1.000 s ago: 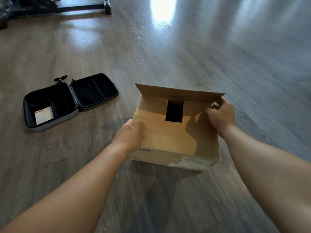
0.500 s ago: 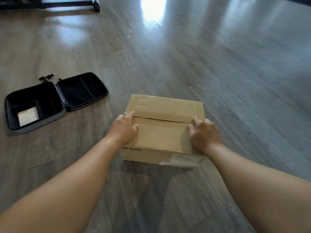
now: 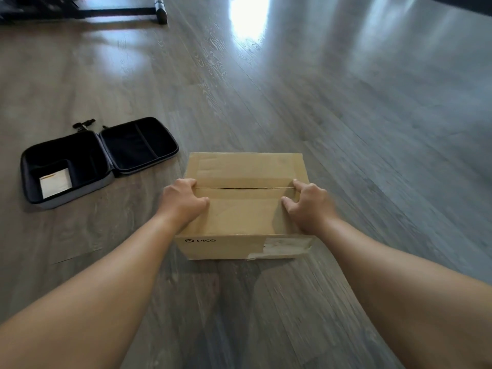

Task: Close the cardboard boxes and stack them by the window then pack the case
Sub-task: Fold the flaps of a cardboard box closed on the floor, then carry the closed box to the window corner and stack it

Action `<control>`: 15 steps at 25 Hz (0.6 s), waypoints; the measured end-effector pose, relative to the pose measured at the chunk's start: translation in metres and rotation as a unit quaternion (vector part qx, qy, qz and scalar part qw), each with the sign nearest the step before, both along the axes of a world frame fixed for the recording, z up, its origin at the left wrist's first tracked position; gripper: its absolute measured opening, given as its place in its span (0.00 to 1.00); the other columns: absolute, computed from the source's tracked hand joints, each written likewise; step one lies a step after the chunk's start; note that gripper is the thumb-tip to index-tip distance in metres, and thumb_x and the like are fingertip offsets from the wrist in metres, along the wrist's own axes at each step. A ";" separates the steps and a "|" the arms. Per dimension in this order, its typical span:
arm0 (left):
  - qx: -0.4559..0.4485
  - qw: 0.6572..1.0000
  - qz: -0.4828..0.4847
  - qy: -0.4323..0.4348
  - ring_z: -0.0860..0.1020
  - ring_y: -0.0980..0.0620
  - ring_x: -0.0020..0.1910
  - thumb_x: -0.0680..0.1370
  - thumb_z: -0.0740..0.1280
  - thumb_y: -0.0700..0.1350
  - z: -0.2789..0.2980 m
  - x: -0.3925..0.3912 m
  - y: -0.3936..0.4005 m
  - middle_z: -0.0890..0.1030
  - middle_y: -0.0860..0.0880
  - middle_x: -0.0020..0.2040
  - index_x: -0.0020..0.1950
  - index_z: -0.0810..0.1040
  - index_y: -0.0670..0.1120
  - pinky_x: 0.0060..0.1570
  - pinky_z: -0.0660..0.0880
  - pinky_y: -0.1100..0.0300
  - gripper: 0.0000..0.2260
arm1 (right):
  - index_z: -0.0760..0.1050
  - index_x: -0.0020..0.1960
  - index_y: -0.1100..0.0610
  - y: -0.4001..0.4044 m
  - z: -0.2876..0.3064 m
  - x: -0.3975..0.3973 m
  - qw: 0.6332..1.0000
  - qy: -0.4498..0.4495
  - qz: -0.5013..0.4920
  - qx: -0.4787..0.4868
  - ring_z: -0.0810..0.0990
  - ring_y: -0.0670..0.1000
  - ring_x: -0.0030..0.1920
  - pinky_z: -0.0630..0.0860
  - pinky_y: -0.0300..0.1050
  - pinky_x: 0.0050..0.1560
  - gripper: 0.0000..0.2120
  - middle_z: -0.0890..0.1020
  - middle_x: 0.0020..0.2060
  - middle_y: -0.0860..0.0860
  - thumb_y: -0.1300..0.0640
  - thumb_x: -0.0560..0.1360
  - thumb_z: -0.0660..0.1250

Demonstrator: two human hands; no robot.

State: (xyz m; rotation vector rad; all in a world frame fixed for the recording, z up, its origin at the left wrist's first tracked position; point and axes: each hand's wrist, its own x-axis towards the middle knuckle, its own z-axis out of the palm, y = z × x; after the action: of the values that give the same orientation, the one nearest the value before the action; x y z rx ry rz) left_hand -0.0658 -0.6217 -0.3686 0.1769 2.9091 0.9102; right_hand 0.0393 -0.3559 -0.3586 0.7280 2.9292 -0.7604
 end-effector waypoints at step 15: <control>-0.006 0.974 0.225 0.002 0.79 0.43 0.61 0.72 0.74 0.49 0.274 0.047 -0.209 0.80 0.45 0.65 0.71 0.75 0.45 0.54 0.74 0.57 0.28 | 0.77 0.67 0.50 -0.195 0.253 -0.071 0.977 0.084 0.188 -0.047 0.80 0.59 0.58 0.76 0.50 0.57 0.26 0.83 0.55 0.55 0.42 0.72 0.73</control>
State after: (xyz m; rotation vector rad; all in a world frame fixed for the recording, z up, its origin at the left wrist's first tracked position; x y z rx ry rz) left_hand -0.0186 -0.8307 -0.0948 -0.5026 3.0093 0.9404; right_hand -0.0313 -0.5509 -0.1056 0.0964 3.0115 -0.9469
